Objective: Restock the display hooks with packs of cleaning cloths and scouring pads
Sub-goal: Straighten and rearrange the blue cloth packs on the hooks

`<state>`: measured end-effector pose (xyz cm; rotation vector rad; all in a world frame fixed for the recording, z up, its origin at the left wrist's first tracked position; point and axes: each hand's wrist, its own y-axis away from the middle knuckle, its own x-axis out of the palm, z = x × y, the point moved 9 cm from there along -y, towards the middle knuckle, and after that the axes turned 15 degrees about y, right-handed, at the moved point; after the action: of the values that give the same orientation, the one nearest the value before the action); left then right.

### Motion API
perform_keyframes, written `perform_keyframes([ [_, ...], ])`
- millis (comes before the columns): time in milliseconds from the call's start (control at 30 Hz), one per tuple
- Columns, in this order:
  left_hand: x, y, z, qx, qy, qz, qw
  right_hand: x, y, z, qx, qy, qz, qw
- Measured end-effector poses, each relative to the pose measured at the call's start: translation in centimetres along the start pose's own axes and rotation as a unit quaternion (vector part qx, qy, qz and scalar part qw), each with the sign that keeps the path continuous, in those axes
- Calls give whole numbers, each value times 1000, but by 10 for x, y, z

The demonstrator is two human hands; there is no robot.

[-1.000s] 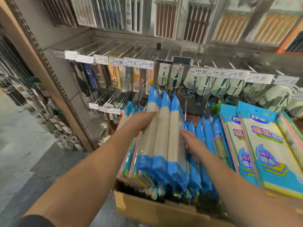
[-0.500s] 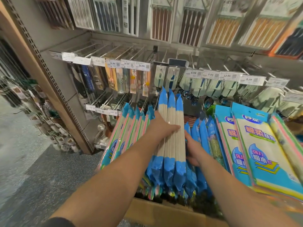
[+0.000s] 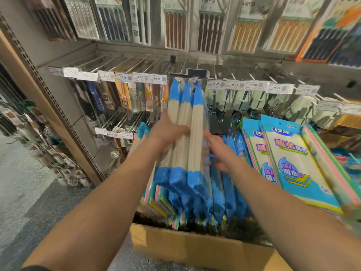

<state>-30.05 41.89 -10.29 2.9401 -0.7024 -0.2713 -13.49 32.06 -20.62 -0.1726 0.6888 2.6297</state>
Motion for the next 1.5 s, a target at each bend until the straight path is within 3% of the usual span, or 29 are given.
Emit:
perform_keyframes([
  [200, -2, 48, -112, 124, 68, -15, 990, -79, 46, 106, -132, 13, -79, 988],
  [400, 84, 93, -142, 139, 151, 51, 977, -179, 112, 90, -147, -45, -96, 983],
  [467, 135, 112, -146, 139, 192, 97, 967, -219, 141, 68, -143, -97, -71, 982],
  [733, 411, 243, -132, 76, 218, 257, 938, -432, 304, -101, -89, -201, -112, 969],
  [933, 611, 345, -103, 8, 170, 365, 915, -573, 425, -234, -34, -247, -205, 946],
  [1200, 804, 429, -63, -85, 141, 470, 867, -688, 527, -358, 1, -288, -305, 908],
  [1300, 863, 439, -44, -111, 121, 494, 854, -729, 543, -402, 28, -246, -368, 896],
  [1400, 919, 437, -22, -138, 112, 519, 836, -790, 562, -426, 57, -116, -478, 869],
  [1500, 982, 425, -7, -160, 109, 537, 821, -855, 556, -438, 93, 26, -493, 865],
])
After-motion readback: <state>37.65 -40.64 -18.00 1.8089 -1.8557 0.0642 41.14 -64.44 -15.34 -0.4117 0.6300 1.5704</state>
